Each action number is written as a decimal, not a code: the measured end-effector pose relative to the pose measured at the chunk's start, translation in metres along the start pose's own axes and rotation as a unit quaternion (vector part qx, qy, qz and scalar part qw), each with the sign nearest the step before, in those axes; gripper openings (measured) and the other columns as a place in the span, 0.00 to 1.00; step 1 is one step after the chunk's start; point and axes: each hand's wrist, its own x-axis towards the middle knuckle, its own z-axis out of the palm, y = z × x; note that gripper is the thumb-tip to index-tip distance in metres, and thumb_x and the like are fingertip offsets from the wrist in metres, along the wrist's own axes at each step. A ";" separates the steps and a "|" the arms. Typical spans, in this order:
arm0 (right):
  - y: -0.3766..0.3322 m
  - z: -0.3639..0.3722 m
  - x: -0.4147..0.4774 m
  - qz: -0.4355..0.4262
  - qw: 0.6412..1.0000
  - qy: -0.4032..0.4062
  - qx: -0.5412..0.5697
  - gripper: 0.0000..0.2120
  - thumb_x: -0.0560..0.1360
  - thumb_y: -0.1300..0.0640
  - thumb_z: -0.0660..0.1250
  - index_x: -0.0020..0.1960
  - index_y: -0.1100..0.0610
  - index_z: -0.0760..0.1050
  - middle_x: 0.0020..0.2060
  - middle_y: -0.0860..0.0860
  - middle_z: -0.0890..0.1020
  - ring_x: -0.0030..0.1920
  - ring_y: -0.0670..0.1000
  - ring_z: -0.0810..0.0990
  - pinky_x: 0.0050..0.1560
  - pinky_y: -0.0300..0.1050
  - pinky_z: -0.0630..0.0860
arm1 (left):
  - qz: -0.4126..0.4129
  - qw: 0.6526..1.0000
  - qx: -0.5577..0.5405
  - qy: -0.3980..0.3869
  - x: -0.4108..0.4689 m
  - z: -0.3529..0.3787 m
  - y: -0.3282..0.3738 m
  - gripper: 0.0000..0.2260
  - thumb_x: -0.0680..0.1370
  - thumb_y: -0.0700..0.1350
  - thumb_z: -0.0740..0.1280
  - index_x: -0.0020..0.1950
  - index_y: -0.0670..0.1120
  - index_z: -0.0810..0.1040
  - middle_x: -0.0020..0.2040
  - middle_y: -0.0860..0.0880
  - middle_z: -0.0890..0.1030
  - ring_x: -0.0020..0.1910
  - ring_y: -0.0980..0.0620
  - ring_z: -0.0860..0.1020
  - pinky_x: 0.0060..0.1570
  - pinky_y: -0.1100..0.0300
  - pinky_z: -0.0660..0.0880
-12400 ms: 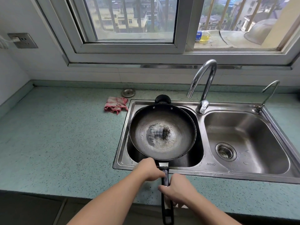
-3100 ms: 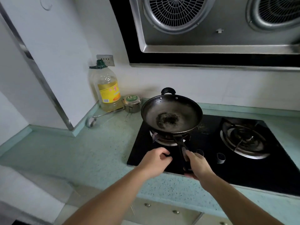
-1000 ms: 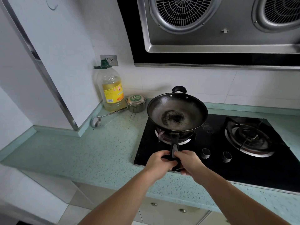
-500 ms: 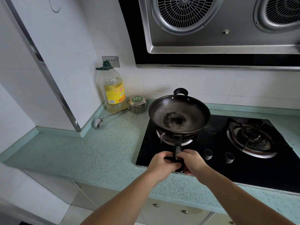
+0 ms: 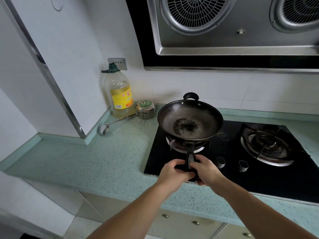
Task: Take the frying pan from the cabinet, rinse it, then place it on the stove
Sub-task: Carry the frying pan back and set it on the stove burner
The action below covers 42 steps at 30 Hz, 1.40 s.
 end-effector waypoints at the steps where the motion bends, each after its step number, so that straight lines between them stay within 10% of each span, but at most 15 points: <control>1: 0.000 0.001 -0.001 -0.002 1.000 -0.002 0.004 0.09 0.76 0.62 0.58 0.53 0.60 0.74 0.33 0.55 0.76 0.30 0.52 0.70 0.27 0.41 0.65 | 0.001 1.000 0.002 0.001 0.000 0.000 0.000 0.18 0.70 0.48 0.75 0.57 0.55 0.75 0.45 0.52 0.84 0.45 0.56 0.82 0.42 0.65 0.76; 16: 0.027 -0.003 0.004 -0.013 1.000 -0.021 0.001 0.11 0.79 0.58 0.57 0.58 0.49 0.74 0.38 0.54 0.78 0.31 0.50 0.70 0.27 0.41 0.67 | 0.006 0.999 0.031 -0.005 -0.005 0.013 -0.007 0.16 0.70 0.47 0.75 0.50 0.63 0.73 0.42 0.54 0.85 0.44 0.55 0.83 0.41 0.65 0.77; 42: 0.006 -0.002 0.006 -0.001 1.000 0.001 -0.018 0.10 0.77 0.60 0.55 0.53 0.63 0.72 0.34 0.55 0.72 0.29 0.51 0.67 0.25 0.40 0.63 | 0.010 1.000 0.015 -0.002 0.000 0.004 0.003 0.21 0.70 0.48 0.74 0.62 0.55 0.77 0.43 0.51 0.85 0.45 0.55 0.83 0.43 0.65 0.78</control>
